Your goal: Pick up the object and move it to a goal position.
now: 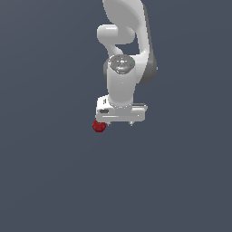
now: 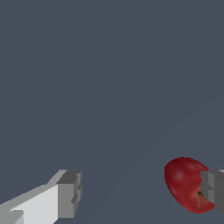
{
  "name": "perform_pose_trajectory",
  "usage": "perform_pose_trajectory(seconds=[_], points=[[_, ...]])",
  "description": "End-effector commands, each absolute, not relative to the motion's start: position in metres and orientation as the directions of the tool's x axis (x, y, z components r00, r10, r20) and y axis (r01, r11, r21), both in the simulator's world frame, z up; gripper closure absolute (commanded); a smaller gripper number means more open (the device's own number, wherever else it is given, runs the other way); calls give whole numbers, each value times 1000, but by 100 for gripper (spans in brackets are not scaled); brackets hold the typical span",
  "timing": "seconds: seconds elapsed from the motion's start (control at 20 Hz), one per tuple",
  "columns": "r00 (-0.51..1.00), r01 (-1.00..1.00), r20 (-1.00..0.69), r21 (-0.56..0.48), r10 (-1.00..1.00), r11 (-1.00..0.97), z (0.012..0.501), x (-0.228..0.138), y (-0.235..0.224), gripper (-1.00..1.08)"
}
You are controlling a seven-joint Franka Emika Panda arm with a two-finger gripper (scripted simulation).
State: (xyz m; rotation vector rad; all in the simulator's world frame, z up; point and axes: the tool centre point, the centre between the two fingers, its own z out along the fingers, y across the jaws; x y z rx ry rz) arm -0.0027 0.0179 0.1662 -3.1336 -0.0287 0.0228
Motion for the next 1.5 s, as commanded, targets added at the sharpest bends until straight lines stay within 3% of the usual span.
perform_pose_trajectory(seconds=[0.0,0.55,1.45], points=[[1000,18,-14,-8,18,-1000,166,-3,18,-92],[998,60,20,5,60,-998,184,7,15,-92],[977,211,13,7,211,-977,162,-8,-14,-92]])
